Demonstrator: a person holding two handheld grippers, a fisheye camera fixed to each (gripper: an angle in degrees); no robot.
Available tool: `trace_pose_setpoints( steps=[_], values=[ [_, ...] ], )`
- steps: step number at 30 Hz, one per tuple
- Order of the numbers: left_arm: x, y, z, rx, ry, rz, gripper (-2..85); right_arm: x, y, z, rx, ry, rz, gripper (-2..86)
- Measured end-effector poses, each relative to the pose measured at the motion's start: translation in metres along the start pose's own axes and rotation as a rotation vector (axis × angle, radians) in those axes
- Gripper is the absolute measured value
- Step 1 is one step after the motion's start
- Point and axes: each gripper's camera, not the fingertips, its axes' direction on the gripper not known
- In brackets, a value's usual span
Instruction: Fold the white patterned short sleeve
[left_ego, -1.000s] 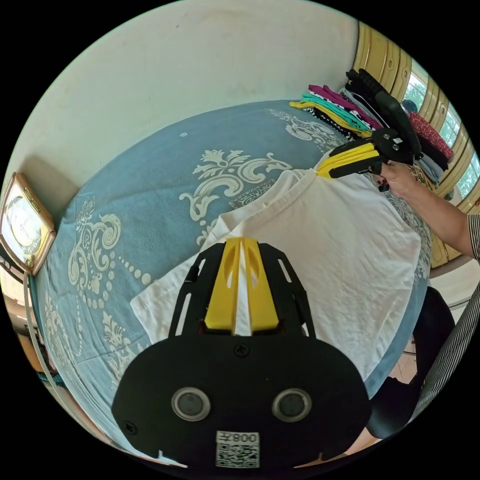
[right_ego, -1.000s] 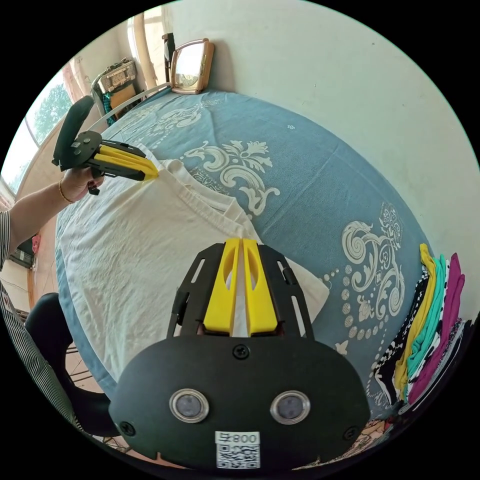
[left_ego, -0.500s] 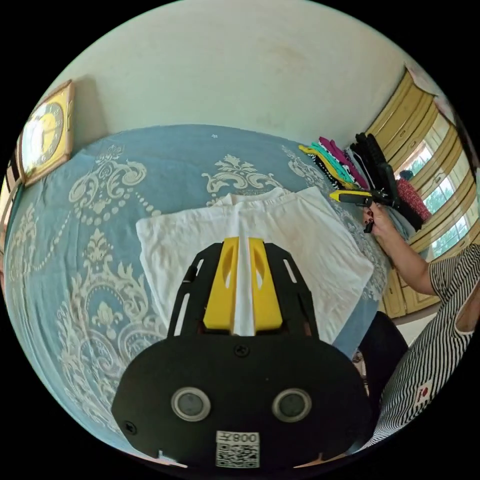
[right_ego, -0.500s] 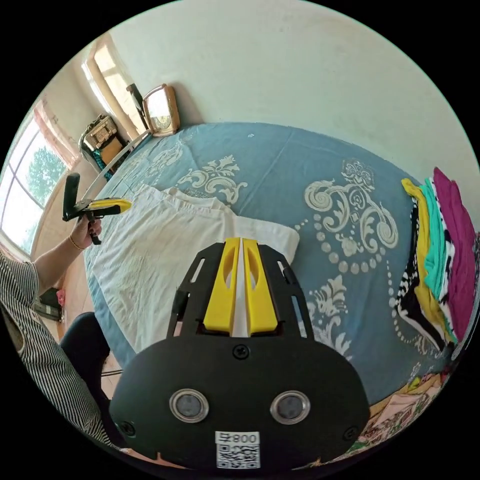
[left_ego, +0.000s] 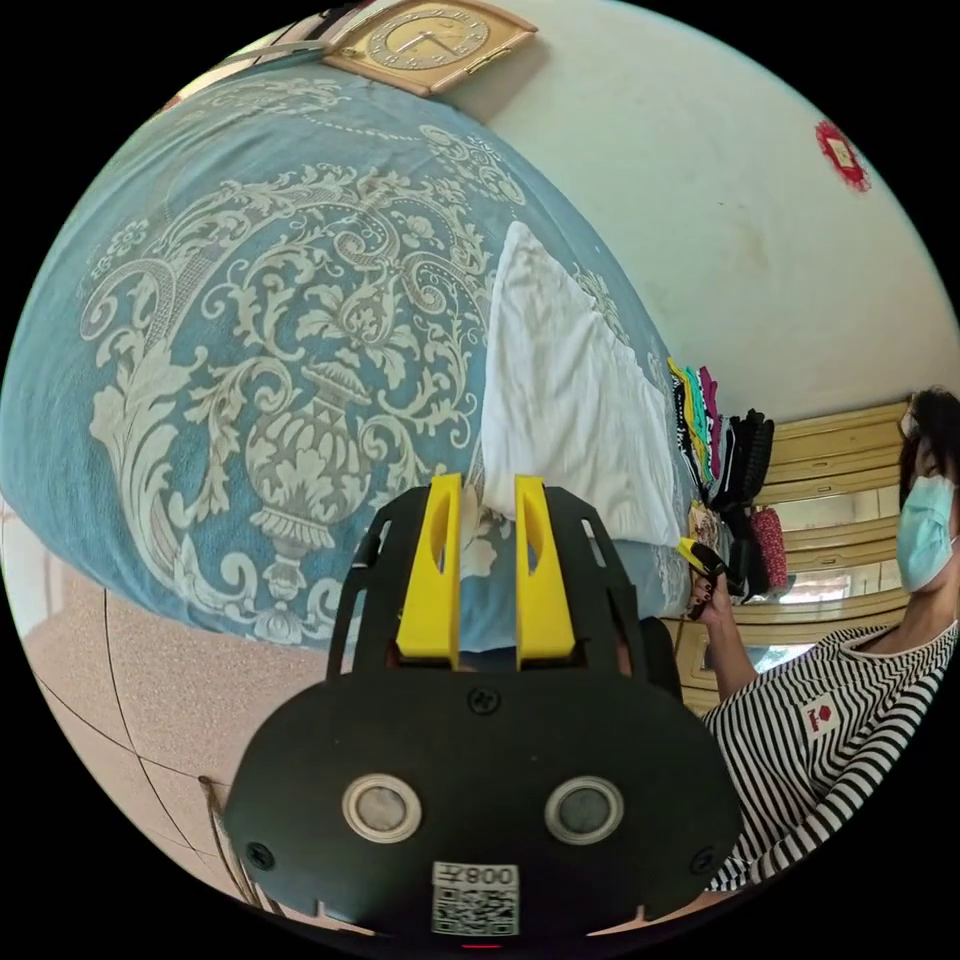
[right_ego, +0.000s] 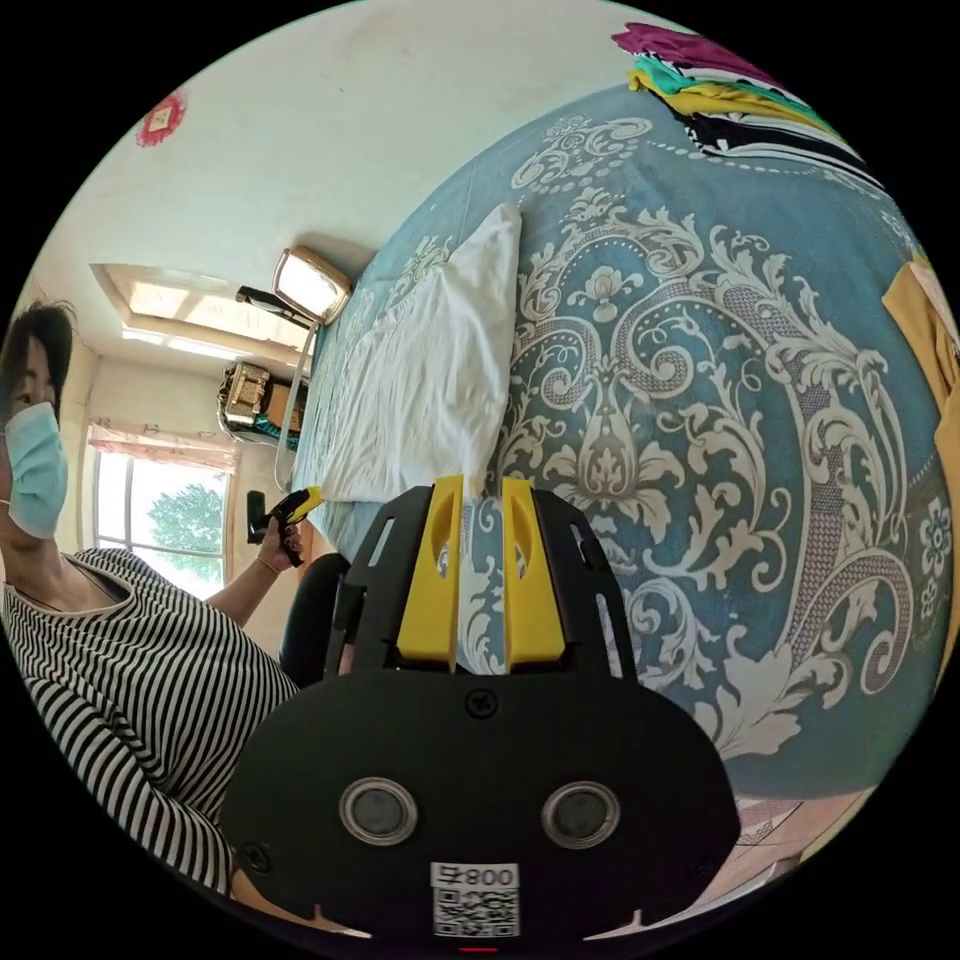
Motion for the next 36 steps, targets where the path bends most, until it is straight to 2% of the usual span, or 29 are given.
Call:
trace_pose_setpoints(
  steps=[4,7,13,17,20,27,33,36],
  values=[
    [-0.001,-0.001,0.012,-0.034,0.077,0.012,6.7,0.017,0.012,0.037,-0.058,-0.014,0.003,10.8],
    [0.009,-0.001,0.020,-0.072,0.033,0.054,4.5,0.031,0.020,0.052,-0.050,-0.030,0.016,11.6],
    [0.021,0.004,0.002,-0.030,0.021,0.098,2.7,0.046,0.035,0.062,-0.058,-0.043,-0.019,12.8],
    [0.009,0.010,0.029,-0.107,0.005,0.045,2.8,0.068,0.041,0.097,-0.112,-0.050,0.015,13.3],
    [0.007,0.022,0.022,-0.040,0.057,0.009,3.1,0.079,0.047,0.108,-0.087,-0.096,0.032,13.5],
    [0.033,0.049,-0.001,0.033,-0.007,0.027,4.2,0.099,0.075,0.121,-0.009,-0.128,0.045,13.5],
    [0.136,0.045,0.050,-0.078,0.077,0.305,6.5,0.108,0.081,0.157,-0.031,-0.184,0.063,13.1],
    [0.217,0.047,0.100,-0.173,0.110,0.543,7.3,0.105,0.084,0.159,-0.004,-0.254,0.049,12.7]
  ],
)
